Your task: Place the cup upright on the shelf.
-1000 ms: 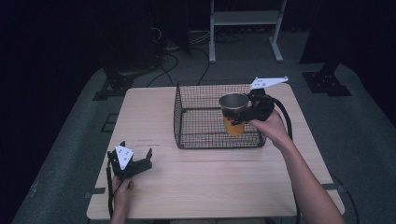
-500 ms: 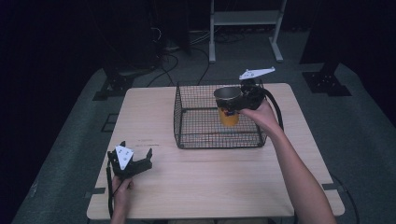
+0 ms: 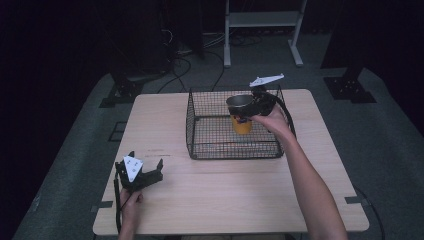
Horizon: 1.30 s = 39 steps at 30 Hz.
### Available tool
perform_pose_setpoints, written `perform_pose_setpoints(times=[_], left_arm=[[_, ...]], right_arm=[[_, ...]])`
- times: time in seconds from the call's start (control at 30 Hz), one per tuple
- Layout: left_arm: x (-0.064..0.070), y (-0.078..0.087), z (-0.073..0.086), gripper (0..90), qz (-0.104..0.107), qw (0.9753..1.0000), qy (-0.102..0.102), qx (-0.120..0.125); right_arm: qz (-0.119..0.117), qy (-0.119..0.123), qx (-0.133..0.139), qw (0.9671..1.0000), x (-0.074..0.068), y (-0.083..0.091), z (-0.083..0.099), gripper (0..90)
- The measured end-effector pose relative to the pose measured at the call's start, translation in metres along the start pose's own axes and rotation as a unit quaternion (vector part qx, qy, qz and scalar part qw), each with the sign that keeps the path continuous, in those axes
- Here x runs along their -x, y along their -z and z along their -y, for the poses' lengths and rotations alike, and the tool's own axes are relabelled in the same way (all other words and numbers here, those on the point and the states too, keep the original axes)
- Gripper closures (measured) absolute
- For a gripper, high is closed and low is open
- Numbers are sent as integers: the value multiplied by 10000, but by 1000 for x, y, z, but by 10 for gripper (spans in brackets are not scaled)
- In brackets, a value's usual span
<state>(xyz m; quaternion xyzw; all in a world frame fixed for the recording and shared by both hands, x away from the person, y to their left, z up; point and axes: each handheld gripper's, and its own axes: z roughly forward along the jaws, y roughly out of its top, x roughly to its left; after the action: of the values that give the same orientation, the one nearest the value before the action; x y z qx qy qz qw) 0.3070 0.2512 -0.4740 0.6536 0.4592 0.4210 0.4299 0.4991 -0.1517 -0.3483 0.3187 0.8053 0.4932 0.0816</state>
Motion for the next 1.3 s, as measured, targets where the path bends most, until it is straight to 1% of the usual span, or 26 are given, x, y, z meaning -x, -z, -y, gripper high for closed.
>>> perform_pose_setpoints(times=[0.07, 0.17, 0.33, 0.47, 0.53, 0.6, 0.67, 0.7, 0.77, 0.87, 1.03, 1.17, 1.23, 1.3], left_arm=[[0, 0, 0, 0, 1, 10000, -4, 3], [0, 0, 0, 0, 6, 10000, 4, 3], [0, 0, 0, 0, 5, 10000, 0, 7], [0, 0, 0, 0, 8, 10000, 2, 5], [0, 0, 0, 0, 8, 10000, 7, 5], [0, 0, 0, 0, 11, 10000, 4, 5], [0, 0, 0, 0, 9, 10000, -2, 5], [0, 0, 0, 0, 8, 10000, -1, 6], [0, 0, 0, 0, 8, 10000, 8, 5], [0, 0, 0, 0, 7, 10000, 14, 6], [0, 0, 0, 0, 6, 10000, 7, 4], [0, 0, 0, 0, 8, 10000, 7, 6], [0, 0, 0, 0, 5, 10000, 5, 7], [0, 0, 0, 0, 6, 10000, 6, 6]], right_arm=[[52, -14, -69, 10000, 3, -5, 2, 114], [116, -26, -248, 9996, 8, -13, 4, 114], [71, 4, -386, 9992, 10, -24, 7, 114], [103, 42, -456, 9989, 11, -32, 8, 114], [116, 54, -533, 9985, 12, -36, 9, 114], [190, 60, -647, 9977, 12, -40, 11, 116], [292, 128, -739, 9968, 12, -43, 12, 116], [287, 135, -763, 9966, 13, -45, 13, 116], [236, 119, -815, 9963, 14, -47, 15, 116], [296, 192, -927, 9951, 14, -50, 17, 114], [328, 236, -947, 9947, 14, -52, 20, 98], [337, 268, -1050, 9935, 13, -54, 23, 93], [338, 254, -1006, 9940, 14, -54, 23, 92], [351, 298, -1039, 9935, 14, -53, 23, 92]])
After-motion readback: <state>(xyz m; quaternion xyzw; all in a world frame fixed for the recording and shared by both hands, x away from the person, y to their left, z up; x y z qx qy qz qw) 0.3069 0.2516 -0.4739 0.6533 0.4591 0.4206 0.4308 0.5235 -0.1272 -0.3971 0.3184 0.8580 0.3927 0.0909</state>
